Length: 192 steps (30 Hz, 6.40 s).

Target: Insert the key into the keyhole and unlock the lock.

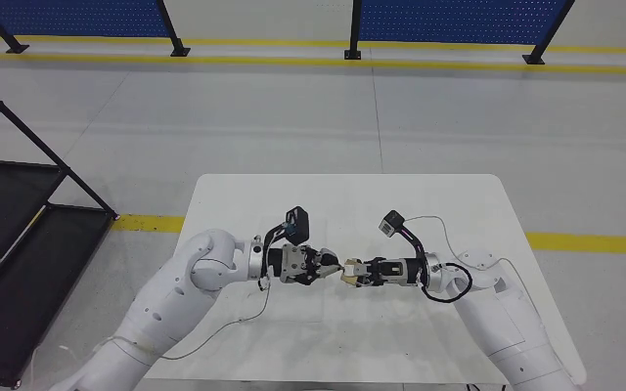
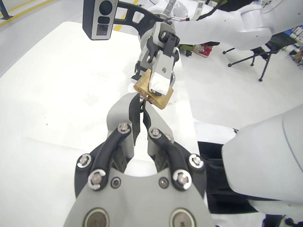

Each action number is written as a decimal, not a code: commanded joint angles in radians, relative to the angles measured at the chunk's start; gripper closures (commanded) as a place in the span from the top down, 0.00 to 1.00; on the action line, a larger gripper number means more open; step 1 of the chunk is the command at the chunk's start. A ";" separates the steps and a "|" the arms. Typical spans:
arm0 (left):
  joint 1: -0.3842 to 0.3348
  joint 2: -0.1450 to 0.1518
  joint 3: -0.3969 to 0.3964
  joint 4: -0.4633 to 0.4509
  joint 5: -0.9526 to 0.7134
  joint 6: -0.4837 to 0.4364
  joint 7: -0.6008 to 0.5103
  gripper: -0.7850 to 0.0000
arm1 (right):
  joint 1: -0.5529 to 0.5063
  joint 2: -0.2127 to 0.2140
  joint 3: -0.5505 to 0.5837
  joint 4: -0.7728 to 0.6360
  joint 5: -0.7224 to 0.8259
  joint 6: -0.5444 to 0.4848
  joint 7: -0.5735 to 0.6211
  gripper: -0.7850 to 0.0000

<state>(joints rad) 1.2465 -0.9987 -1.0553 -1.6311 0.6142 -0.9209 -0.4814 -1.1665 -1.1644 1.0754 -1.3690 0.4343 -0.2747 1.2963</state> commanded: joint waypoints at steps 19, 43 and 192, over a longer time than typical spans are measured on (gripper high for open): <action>0.072 0.003 -0.038 -0.075 0.340 -0.007 0.242 0.00 | 0.000 0.000 0.000 0.000 0.000 0.000 0.000 0.00; 0.130 0.008 -0.051 -0.140 0.642 0.039 0.445 0.00 | 0.000 0.000 0.000 0.000 0.000 0.000 0.000 0.00; 0.367 0.073 -0.412 -0.123 0.527 -0.044 0.629 1.00 | -0.261 0.089 0.141 -0.489 -0.800 0.247 -0.605 1.00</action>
